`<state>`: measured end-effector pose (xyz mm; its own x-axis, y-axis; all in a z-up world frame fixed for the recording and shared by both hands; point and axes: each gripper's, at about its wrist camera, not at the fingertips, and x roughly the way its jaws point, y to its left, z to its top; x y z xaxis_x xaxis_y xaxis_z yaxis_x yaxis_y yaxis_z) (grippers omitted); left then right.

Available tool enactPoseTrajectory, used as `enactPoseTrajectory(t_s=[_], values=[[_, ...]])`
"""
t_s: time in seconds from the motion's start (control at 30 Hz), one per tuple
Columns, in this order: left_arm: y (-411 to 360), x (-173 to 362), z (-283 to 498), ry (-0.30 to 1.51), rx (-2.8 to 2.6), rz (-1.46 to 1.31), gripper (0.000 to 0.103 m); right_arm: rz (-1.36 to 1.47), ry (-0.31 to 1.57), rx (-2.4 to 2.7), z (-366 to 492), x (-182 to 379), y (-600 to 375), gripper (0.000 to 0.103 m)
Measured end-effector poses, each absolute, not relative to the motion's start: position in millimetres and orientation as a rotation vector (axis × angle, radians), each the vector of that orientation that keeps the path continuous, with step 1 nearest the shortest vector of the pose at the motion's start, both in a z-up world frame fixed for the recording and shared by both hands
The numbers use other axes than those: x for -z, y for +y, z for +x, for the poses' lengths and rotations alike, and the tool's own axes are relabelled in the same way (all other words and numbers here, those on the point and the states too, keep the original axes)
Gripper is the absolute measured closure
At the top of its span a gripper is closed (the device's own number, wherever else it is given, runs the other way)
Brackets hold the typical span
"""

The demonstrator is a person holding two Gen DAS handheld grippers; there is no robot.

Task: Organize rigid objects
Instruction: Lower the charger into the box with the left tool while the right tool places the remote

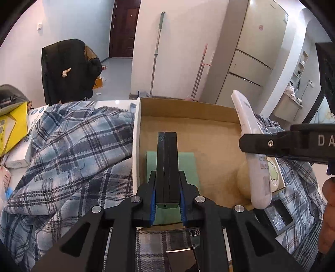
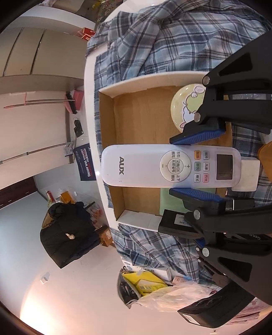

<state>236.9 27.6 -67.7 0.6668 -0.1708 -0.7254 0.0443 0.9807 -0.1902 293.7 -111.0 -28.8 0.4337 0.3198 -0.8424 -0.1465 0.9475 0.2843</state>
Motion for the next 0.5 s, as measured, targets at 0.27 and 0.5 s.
enactPoseTrajectory(t_s=[0.27, 0.5], values=[[30, 60, 232, 0.779, 0.107, -0.155, 0.081, 0.149, 1.096, -0.269, 303, 41, -107, 0.064], [45, 26, 194, 0.451, 0.006, -0.180, 0.014, 0.098, 1.119, -0.260, 311, 52, -96, 0.064]])
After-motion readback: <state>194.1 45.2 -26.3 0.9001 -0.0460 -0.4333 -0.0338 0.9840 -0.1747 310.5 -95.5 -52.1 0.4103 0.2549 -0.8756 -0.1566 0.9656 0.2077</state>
